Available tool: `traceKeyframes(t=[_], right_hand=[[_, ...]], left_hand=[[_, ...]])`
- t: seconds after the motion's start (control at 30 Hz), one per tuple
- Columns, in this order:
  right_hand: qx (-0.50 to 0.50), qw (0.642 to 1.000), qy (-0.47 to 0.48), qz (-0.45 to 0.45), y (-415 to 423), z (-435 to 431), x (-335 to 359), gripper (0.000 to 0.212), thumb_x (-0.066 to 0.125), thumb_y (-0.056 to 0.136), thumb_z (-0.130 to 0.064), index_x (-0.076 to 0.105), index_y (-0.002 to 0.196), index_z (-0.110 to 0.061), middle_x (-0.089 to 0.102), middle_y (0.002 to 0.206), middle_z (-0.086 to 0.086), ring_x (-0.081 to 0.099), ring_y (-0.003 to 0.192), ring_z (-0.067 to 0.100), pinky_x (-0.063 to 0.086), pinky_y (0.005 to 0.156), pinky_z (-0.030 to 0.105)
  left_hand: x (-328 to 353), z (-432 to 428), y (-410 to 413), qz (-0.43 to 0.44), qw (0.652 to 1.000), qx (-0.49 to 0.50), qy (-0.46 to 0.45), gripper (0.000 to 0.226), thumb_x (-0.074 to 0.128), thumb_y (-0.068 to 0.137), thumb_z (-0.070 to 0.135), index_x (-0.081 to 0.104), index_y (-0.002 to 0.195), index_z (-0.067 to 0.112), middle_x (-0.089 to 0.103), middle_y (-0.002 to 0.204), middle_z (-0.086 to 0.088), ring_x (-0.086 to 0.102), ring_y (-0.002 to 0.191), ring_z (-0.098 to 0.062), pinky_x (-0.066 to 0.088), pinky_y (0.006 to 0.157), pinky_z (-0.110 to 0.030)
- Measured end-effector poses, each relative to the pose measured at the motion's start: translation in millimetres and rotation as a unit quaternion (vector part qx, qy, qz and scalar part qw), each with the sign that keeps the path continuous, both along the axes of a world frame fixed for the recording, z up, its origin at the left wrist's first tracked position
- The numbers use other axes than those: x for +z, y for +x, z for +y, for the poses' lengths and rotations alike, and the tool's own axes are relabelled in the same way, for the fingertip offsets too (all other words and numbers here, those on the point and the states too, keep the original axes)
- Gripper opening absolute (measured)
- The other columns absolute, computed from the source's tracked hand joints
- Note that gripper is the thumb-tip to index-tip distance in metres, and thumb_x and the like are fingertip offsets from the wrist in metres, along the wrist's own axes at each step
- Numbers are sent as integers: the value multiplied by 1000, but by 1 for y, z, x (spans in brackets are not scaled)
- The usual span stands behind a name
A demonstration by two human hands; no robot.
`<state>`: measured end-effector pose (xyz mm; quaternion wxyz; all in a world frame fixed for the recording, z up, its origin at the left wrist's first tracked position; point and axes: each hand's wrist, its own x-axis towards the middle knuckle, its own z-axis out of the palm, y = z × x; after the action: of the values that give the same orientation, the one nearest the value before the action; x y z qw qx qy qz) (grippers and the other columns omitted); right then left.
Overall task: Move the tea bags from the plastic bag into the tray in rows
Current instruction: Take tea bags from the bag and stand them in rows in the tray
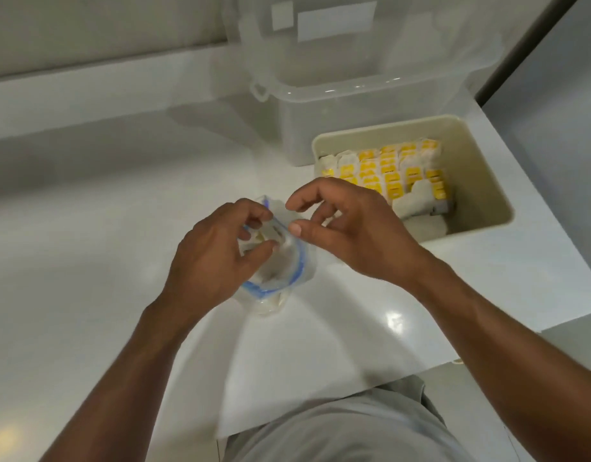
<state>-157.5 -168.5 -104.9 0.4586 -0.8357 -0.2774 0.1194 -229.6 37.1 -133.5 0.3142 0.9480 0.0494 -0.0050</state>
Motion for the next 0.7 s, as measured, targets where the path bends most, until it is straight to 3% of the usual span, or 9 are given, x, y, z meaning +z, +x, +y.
traceKeyframes(t=[0.07, 0.17, 0.33, 0.53, 0.7], right_hand=[[3, 999, 2, 46, -14, 13, -7, 20, 73, 86, -31, 66, 105, -30, 66, 100, -18, 65, 79, 5, 50, 68, 14], [8, 996, -38, 74, -34, 28, -33, 23, 72, 87, -31, 64, 108, -32, 65, 102, -20, 65, 79, 2, 49, 70, 11], [-6, 980, -200, -15, -57, 41, -85, 27, 59, 94, -28, 59, 120, -27, 65, 117, -6, 67, 95, 17, 56, 83, 36], [3, 970, -242, -15, -59, 36, -84, 35, 62, 92, -35, 58, 126, -34, 63, 124, -14, 67, 93, 11, 53, 78, 29], [54, 963, -263, -17, -56, 33, -84, 36, 63, 91, -42, 62, 127, -39, 58, 125, -15, 63, 103, 12, 39, 75, 18]], left_hand=[[-10, 9, -9, 6, 995, -20, 96, 35, 73, 83, 41, 58, 114, 35, 65, 104, 15, 65, 90, -13, 52, 73, -30], [-32, 18, -22, 6, 990, -58, 127, 50, 80, 74, 44, 57, 117, 33, 66, 108, 10, 66, 93, -19, 52, 73, -35], [-58, 24, -35, -3, 985, -74, 157, 68, 84, 64, 55, 55, 121, 32, 67, 112, 5, 66, 90, -21, 52, 67, -36], [-61, 23, -41, -16, 978, -74, 193, 67, 85, 63, 55, 61, 120, 31, 67, 116, 4, 66, 93, -22, 48, 68, -34], [-61, 18, -41, -18, 976, -90, 196, 54, 87, 65, 45, 70, 114, 29, 71, 112, 4, 66, 88, -25, 47, 68, -35]])
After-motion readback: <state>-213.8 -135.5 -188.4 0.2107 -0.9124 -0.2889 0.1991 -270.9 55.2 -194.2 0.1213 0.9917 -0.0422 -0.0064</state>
